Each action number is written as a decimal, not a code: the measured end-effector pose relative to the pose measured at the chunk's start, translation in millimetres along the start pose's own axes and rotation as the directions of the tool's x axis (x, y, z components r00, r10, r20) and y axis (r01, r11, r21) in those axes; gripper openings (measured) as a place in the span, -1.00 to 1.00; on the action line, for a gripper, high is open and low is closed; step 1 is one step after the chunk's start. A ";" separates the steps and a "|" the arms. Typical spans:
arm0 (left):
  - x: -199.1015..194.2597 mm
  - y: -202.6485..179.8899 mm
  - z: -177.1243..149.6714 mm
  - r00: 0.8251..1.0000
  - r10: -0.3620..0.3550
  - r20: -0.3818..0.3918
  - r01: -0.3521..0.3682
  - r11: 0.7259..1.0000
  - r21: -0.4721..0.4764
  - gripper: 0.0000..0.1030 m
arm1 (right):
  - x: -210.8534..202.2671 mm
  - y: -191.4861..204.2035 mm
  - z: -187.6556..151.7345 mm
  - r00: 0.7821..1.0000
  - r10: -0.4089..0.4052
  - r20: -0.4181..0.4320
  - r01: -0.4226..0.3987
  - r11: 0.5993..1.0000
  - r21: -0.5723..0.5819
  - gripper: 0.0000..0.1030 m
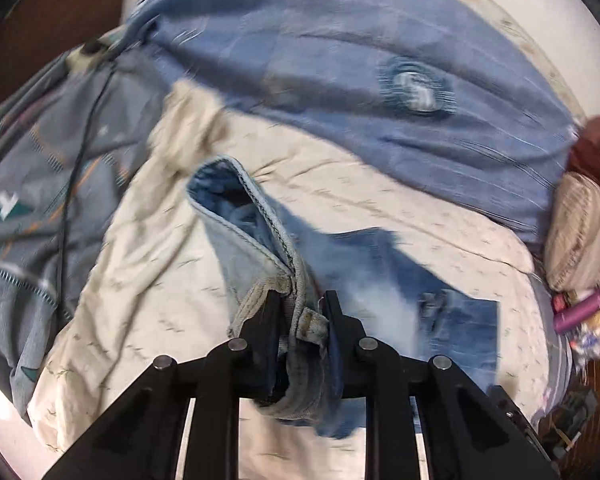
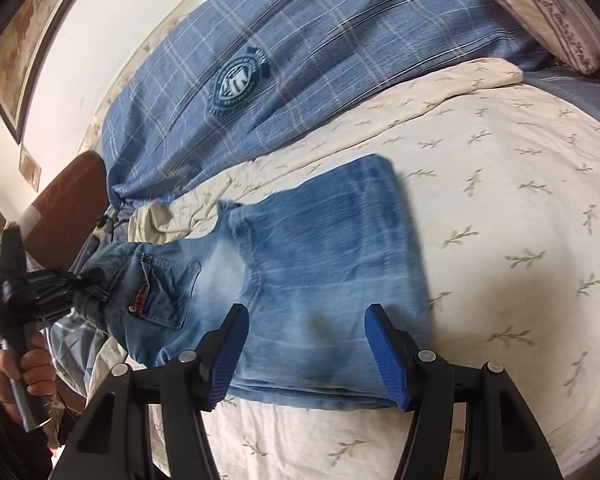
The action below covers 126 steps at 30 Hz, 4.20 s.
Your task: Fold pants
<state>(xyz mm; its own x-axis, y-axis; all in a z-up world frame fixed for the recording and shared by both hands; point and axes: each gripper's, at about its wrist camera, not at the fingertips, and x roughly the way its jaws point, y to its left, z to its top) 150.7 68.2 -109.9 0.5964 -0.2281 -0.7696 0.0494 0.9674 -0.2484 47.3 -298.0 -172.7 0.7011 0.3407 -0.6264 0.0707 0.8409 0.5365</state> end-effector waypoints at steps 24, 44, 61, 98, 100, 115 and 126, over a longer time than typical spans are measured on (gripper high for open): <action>-16.1 -106.1 -29.9 0.998 -0.063 -0.003 0.061 0.937 0.343 -0.37 | -41.4 -53.3 16.4 0.980 0.179 0.088 -0.192 0.966 0.172 0.31; 62.4 -8.8 -27.2 0.968 -0.156 -0.195 0.175 0.981 0.086 0.05 | 69.2 14.0 29.7 0.942 0.282 -0.181 -0.269 0.959 0.093 0.35; 42.1 -80.2 -67.8 0.962 -0.167 -0.217 0.222 0.939 0.264 0.03 | -29.9 21.8 15.2 0.978 0.166 0.128 -0.153 0.982 -0.107 -0.68; 101.5 -138.0 -9.0 0.994 0.077 -0.079 -0.038 0.913 0.407 0.77 | 35.0 -4.0 16.7 0.998 -0.035 -0.058 0.027 0.992 -0.125 -0.62; 102.2 -137.1 -9.0 0.994 0.085 -0.064 -0.052 0.912 0.407 0.83 | 36.3 -7.4 17.6 0.997 -0.022 -0.068 0.014 0.994 -0.108 -0.62; 98.7 -130.5 -19.9 0.996 0.076 0.047 -0.088 0.922 0.378 0.99 | 41.1 -7.6 19.6 0.997 -0.021 -0.078 0.012 0.993 -0.116 -0.62; 98.5 -125.4 -23.9 0.996 0.037 0.084 -0.064 0.932 0.357 1.00 | 44.0 -5.3 18.0 0.997 -0.027 -0.076 0.017 0.991 -0.131 -0.61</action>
<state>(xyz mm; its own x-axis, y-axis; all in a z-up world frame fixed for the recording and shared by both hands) 184.2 -78.2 -168.7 0.6628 -0.1824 -0.7262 0.2935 0.9556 0.0278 90.6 -295.0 -192.9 0.6431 0.3484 -0.6819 -0.0109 0.8946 0.4468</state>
